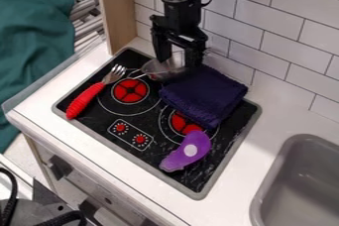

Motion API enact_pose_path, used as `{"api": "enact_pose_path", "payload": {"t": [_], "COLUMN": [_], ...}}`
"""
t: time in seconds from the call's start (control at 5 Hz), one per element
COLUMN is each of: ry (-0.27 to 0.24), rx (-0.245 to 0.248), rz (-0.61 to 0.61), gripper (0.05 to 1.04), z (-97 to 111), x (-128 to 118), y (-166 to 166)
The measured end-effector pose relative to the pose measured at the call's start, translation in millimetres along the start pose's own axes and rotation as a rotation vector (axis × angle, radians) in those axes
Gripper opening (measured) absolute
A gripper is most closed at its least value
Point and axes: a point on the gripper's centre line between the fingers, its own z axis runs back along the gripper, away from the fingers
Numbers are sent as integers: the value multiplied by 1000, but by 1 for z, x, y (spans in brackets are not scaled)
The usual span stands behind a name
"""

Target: Put the pot on the left burner

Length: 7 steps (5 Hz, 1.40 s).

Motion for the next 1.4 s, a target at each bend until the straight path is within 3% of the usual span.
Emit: {"api": "enact_pose_path", "payload": {"t": [0.4,0.6,0.8,1.0,1.2,1.4], "ry": [62,60,34,47,42,8], "rx": [-7,-6,2,-6,-5,-10], "rz": [17,17,7,11,10,8], "gripper": [1001,952,655,346,142,60], "z": [-27,-28,-28,-32,-33,-20], "x": [9,14,18,13,12,9], "y": [4,6,8,6,7,5]}}
